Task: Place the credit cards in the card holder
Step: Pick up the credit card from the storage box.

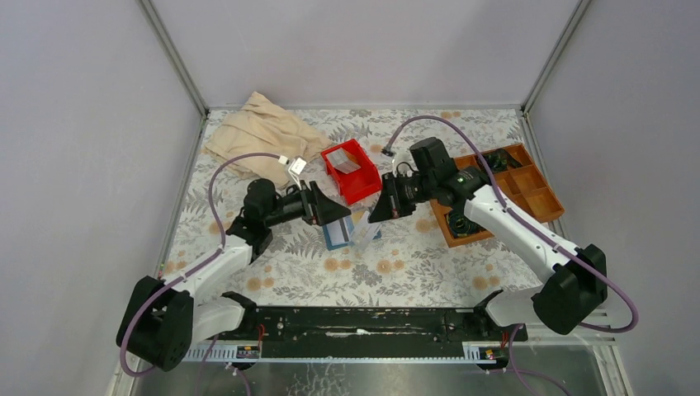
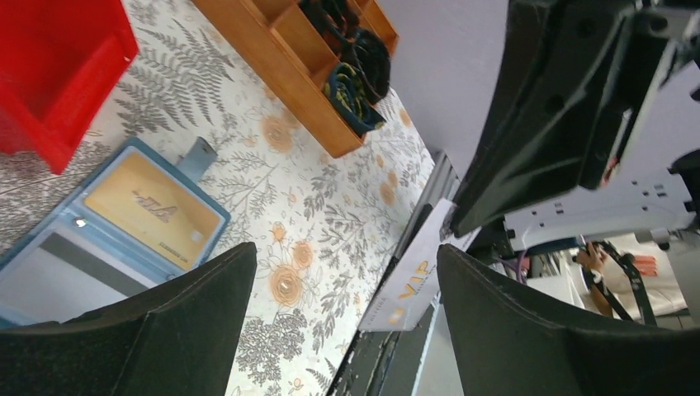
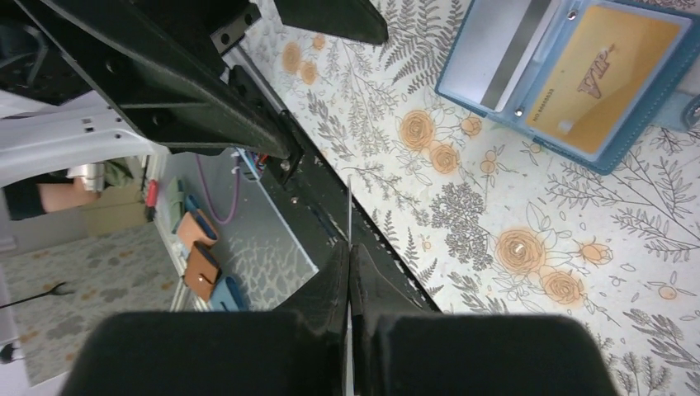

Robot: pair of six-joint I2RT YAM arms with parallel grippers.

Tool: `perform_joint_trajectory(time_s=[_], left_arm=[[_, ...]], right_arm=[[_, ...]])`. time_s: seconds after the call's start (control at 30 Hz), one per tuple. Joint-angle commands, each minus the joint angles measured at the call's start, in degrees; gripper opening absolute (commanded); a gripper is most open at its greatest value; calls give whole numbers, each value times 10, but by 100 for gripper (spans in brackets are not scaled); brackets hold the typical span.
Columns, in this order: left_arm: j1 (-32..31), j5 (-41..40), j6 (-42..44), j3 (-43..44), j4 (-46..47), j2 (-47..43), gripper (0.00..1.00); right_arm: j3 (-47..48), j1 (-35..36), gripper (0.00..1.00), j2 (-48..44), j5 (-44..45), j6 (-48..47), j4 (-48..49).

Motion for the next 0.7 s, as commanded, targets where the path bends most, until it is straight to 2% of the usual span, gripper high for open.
perform_joint_trajectory(time_s=[0.0,0.2,0.5,0.67], left_arm=[[-3,71,-30,-14,91,16,85],[-4,111,-60,-15,146,59,73],[-5,155,-74,-7,170,93,69],[-4,184,-89,-14,193,107,58]], right_arm=[[-2,-31,0,-3,-96,11,33],[-8,-48,0,24,-153,22,64],[-3,-49,0,66,-187,37,98],[0,-49,0,88,-193,43,114]])
